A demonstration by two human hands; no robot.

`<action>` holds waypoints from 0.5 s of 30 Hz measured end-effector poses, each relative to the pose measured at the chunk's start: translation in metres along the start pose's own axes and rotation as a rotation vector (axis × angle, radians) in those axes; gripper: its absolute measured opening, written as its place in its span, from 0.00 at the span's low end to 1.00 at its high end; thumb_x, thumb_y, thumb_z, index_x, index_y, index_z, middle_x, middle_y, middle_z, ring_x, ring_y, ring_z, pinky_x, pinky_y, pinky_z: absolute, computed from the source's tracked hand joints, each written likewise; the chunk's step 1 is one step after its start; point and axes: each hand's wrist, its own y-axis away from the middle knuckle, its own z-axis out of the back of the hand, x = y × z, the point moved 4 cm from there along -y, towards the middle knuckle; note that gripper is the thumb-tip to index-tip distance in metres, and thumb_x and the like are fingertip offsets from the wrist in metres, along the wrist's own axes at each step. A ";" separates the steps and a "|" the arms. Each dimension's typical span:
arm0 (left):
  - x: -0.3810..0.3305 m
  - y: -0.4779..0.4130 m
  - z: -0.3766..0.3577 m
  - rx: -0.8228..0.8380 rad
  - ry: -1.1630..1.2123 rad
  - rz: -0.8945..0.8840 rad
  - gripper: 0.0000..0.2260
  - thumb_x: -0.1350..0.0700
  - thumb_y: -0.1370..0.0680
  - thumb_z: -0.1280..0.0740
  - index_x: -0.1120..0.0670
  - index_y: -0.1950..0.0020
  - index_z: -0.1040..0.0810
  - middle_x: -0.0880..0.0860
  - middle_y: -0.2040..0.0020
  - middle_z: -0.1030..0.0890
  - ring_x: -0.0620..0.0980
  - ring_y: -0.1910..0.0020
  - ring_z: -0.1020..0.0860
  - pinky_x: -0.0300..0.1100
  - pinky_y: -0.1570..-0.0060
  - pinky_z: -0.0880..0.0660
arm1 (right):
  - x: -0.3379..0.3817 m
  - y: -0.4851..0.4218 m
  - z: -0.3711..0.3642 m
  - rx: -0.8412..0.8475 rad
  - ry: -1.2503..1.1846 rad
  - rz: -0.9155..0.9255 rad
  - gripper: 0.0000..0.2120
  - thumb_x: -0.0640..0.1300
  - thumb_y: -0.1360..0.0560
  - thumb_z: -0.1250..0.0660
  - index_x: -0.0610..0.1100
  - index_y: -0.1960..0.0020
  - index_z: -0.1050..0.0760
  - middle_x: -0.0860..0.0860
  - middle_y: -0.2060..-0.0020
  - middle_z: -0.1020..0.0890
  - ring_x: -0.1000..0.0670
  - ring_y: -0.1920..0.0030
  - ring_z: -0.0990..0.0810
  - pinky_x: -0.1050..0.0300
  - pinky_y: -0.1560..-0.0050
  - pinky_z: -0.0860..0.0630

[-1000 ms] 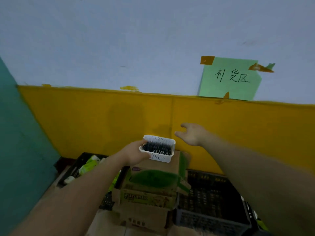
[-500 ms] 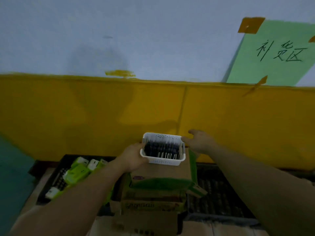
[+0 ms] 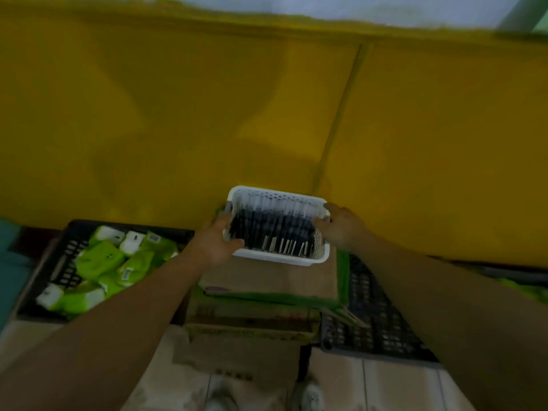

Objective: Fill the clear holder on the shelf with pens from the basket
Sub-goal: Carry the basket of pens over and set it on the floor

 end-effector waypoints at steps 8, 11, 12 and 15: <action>0.029 -0.058 -0.032 -0.012 -0.017 0.046 0.36 0.42 0.22 0.36 0.42 0.21 0.54 0.51 0.20 0.53 0.58 0.25 0.40 0.57 0.31 0.34 | -0.018 -0.048 -0.037 -0.047 0.073 0.019 0.34 0.62 0.20 0.47 0.53 0.22 0.60 0.43 0.55 0.28 0.47 0.69 0.30 0.56 0.71 0.35; 0.035 -0.067 -0.037 -0.053 0.008 0.031 0.35 0.44 0.22 0.36 0.43 0.21 0.52 0.51 0.21 0.50 0.57 0.25 0.41 0.55 0.31 0.35 | -0.018 -0.050 -0.045 -0.102 -0.013 0.036 0.34 0.59 0.19 0.45 0.52 0.22 0.58 0.48 0.66 0.31 0.49 0.73 0.31 0.60 0.75 0.40; 0.036 -0.069 -0.037 -0.071 0.032 0.015 0.35 0.44 0.22 0.35 0.44 0.21 0.52 0.50 0.21 0.49 0.57 0.25 0.40 0.55 0.30 0.35 | -0.017 -0.051 -0.047 -0.125 -0.064 0.042 0.33 0.58 0.19 0.44 0.51 0.22 0.57 0.48 0.70 0.30 0.49 0.75 0.31 0.60 0.76 0.40; 0.041 -0.074 -0.040 -0.091 0.115 -0.014 0.36 0.48 0.23 0.32 0.45 0.21 0.50 0.49 0.21 0.45 0.55 0.25 0.41 0.55 0.29 0.37 | -0.020 -0.055 -0.055 -0.160 -0.199 0.021 0.32 0.55 0.19 0.42 0.52 0.22 0.54 0.48 0.75 0.31 0.49 0.76 0.33 0.58 0.75 0.40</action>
